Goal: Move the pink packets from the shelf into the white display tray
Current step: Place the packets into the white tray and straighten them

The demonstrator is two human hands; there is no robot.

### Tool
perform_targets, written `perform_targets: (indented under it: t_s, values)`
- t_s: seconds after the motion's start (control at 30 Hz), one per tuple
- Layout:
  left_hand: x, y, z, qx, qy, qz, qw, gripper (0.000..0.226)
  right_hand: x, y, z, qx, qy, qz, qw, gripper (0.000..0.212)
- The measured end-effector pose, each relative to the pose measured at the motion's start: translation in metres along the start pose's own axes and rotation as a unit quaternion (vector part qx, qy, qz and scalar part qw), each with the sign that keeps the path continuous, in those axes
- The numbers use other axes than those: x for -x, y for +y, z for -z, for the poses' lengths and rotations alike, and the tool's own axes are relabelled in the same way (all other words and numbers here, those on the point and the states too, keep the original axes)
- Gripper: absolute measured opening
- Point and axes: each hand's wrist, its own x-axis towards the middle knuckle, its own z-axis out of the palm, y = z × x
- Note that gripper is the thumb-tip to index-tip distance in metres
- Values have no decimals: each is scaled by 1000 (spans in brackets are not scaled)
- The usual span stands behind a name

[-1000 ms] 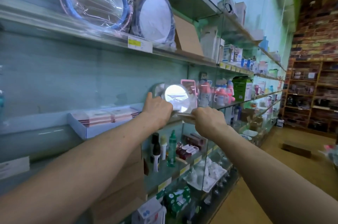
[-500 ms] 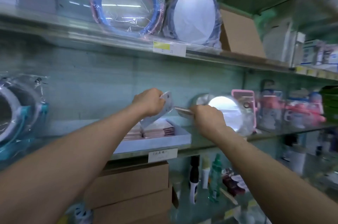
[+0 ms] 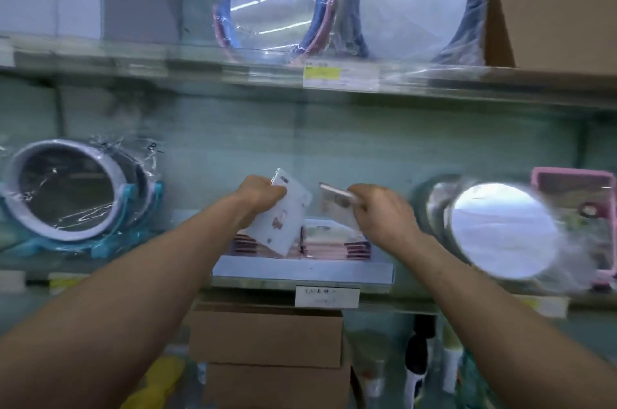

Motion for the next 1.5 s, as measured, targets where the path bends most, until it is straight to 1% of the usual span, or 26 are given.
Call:
perform_targets:
  t_s: [0.03,0.13,0.23,0.3,0.37,0.47,0.57,0.67,0.77,0.8,0.87,0.97,1.03,1.07,1.1,1.13,1.17,1.2,1.23,1.3,1.37,1.43,1.5]
  values:
    - [0,-3,2,14,1,13,1000,13,-3,-1,-2,-20,1,-9,1000,19]
    - [-3,-11,7,53,-7,43,998,23,-13,-3,-5,-83,-7,-56,995,23]
    - [-8,-17,12,87,-14,64,994,17,-21,-3,-9,-150,-30,-100,983,19]
    - [-12,-21,17,119,-18,74,990,13,-24,-4,-10,-201,-37,-128,970,18]
    - [-15,-24,21,137,-28,79,987,14,-26,-5,-13,-240,-46,-149,958,17]
    - [-19,-29,24,141,-36,82,986,15,-24,-8,-17,-277,-67,-171,943,15]
    - [-23,-35,25,148,-41,87,984,19,-20,-9,-18,-307,-89,-200,926,21]
    - [-23,-39,25,169,-49,98,979,19,-13,-14,-15,-355,-131,-230,897,28]
    - [-24,-40,24,238,-96,124,959,21,-11,-16,-13,-399,-152,-238,872,34]
    - [-23,-39,25,269,-121,132,946,19,-11,-16,-13,-404,-147,-241,870,36]
    - [-22,-36,25,316,-165,137,924,16,-14,-15,-13,-416,-124,-247,866,33]
    - [-23,-35,21,348,-197,135,906,24,-17,-22,-14,-455,-115,-261,843,28]
    - [-22,-34,15,351,-205,141,903,23,-20,-26,-18,-480,-117,-261,829,27]
    - [-23,-33,13,348,-206,144,903,19,-21,-27,-22,-460,-112,-250,845,24]
    - [-22,-31,11,343,-204,148,905,16,-24,-26,-25,-400,-106,-228,882,23]
    - [-22,-30,10,337,-196,153,908,15,-27,-22,-28,-296,-102,-185,932,27]
    - [-22,-29,9,336,-186,156,910,15,-29,-19,-31,-179,-107,-130,969,34]
    - [-23,-28,10,337,-176,158,911,14,-30,-20,-33,-93,-110,-70,987,34]
    - [-25,-28,10,341,-169,161,911,13,-31,-21,-35,-54,-112,-20,992,32]
    - [-29,-28,10,345,-160,166,910,11,-29,-25,-35,-63,-130,39,989,37]
    - [-33,-29,10,343,-148,172,912,11,-29,-24,-32,-111,-178,42,977,42]
    - [-34,-29,9,350,-139,174,910,11,-27,-21,-27,-175,-235,19,956,42]
    - [-35,-28,6,364,-134,173,906,13,-26,-20,-25,-203,-256,25,945,47]
